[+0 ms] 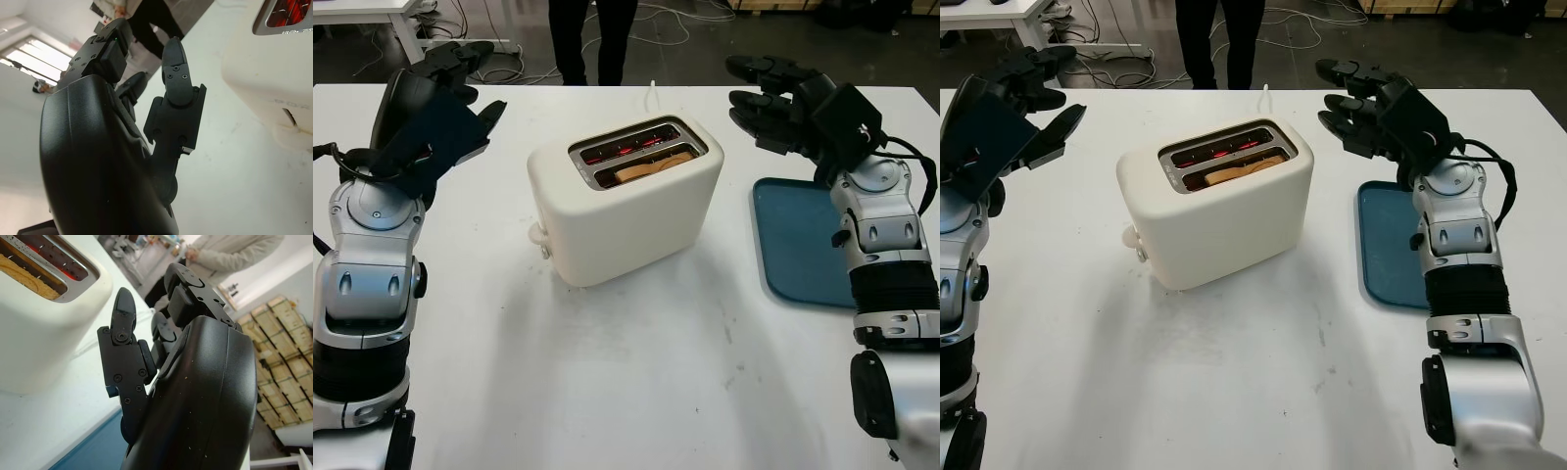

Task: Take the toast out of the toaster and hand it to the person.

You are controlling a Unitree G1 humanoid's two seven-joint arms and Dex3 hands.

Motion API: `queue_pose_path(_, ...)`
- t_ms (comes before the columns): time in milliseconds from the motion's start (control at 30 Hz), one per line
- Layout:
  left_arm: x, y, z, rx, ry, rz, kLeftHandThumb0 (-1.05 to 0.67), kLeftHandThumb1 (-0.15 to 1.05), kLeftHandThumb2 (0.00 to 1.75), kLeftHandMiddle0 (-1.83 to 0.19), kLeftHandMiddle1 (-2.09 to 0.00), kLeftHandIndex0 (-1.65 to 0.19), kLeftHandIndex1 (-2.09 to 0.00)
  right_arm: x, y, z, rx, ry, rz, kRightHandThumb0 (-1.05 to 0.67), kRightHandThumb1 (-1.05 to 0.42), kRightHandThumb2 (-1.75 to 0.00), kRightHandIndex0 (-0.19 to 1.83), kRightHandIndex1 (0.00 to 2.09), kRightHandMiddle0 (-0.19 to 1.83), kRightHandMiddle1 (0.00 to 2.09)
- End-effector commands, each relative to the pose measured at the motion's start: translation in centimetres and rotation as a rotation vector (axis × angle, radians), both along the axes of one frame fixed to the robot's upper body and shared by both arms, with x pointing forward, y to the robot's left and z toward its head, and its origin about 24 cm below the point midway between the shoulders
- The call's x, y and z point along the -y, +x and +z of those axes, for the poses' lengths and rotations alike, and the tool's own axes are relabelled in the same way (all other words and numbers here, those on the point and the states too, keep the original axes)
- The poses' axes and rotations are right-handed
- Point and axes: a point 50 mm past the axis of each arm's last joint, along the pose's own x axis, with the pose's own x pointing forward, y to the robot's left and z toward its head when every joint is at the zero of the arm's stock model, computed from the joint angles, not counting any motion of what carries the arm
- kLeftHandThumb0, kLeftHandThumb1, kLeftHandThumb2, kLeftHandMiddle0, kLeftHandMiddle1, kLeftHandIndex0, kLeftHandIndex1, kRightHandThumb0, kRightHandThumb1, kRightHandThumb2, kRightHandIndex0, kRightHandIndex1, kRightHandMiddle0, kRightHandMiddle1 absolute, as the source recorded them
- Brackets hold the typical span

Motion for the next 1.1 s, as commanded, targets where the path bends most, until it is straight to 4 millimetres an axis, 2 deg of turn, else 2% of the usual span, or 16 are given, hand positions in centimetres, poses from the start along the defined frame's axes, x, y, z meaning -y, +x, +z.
queue_pose_path(0, -0.17, -0.23, 0.16, 0.012, 0.013, 0.012, -0.32, 0.92, 0.48, -0.01, -1.00, -0.38, -0.15, 0.15, -0.04, -0.15, 0.000, 0.018, 0.009, -0.30, -0.92, -0.34, 0.46, 0.03, 0.46, 0.01)
queue_pose_path(1067, -0.02, 0.07, 0.32, 0.018, 0.018, 0.000, -0.36, 0.92, 0.47, 0.00, -0.97, -0.36, -0.18, 0.46, 0.14, 0.26, 0.016, 0.009, 0.010, -0.30, -0.92, -0.32, 0.49, 0.02, 0.49, 0.01)
